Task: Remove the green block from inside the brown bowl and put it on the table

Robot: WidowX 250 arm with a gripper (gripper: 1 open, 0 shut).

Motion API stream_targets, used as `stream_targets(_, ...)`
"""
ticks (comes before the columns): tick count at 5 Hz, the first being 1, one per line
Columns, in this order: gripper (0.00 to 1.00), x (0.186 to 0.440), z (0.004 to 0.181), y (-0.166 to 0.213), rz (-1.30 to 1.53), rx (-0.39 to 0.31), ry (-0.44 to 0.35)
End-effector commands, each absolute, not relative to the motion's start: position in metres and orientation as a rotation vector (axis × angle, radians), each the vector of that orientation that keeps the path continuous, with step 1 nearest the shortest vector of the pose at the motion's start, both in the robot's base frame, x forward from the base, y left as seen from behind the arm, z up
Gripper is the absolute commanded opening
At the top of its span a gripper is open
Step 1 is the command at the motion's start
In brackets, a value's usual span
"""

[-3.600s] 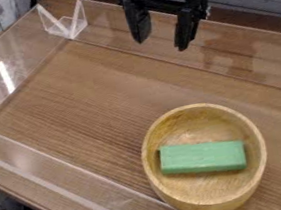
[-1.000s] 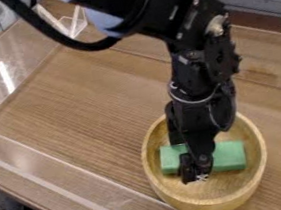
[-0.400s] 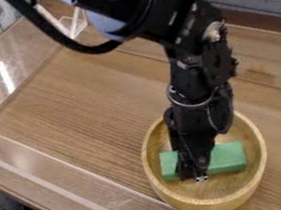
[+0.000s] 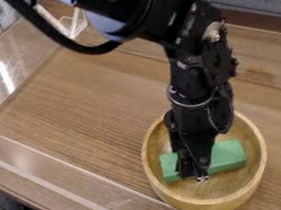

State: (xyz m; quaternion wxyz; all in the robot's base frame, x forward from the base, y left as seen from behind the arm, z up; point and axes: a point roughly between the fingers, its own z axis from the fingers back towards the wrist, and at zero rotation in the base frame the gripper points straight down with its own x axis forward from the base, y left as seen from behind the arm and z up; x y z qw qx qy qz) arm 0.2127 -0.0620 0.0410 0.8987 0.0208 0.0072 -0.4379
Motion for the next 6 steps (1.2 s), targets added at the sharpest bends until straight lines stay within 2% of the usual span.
stream_targets(1, 0.00, 0.2155, 0.0439, -0.0632, -0.902, 0.046, -0.007)
stream_targets(6, 0.00, 0.2113, 0.0488, -0.0597, -0.840, 0.027, -0.005)
